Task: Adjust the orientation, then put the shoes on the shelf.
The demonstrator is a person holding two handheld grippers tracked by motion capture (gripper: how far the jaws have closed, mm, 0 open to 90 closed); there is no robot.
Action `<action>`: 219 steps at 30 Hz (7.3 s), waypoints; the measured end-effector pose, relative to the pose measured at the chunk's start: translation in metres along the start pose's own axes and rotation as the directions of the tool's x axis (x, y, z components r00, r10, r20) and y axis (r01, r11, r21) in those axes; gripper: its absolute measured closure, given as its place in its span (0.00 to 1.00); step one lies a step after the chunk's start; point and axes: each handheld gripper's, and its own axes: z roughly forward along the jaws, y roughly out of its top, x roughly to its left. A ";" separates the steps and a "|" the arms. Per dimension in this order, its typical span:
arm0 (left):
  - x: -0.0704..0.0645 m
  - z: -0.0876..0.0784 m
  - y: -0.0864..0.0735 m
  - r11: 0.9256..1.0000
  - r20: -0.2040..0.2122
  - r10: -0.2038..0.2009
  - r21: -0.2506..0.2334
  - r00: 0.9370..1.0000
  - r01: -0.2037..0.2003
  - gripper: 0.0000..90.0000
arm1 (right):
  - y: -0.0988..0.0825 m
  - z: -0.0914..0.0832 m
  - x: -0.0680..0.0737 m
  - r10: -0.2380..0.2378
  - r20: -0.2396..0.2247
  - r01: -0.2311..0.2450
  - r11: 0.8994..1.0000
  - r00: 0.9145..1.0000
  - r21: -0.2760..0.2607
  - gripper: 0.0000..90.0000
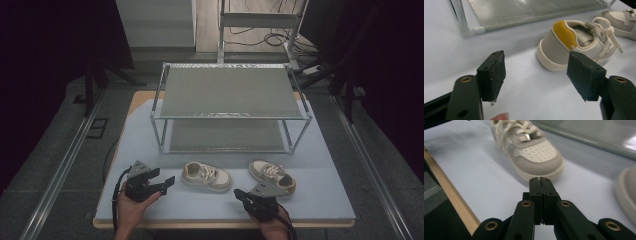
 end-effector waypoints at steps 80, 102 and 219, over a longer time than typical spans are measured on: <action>-0.044 0.034 -0.006 0.989 0.133 0.110 0.080 0.985 -0.121 1.00 | -0.015 -0.048 -0.049 0.121 0.122 -0.113 0.991 0.985 -0.071 0.96; -0.069 0.036 -0.010 0.984 0.210 0.135 0.089 0.968 -0.156 0.87 | -0.016 -0.050 -0.054 0.125 0.119 -0.117 0.991 0.985 -0.072 0.92; -0.106 0.076 0.020 0.984 0.034 0.142 0.103 0.989 -0.145 0.34 | -0.008 -0.042 -0.119 0.127 0.128 -0.136 0.989 0.984 0.066 0.32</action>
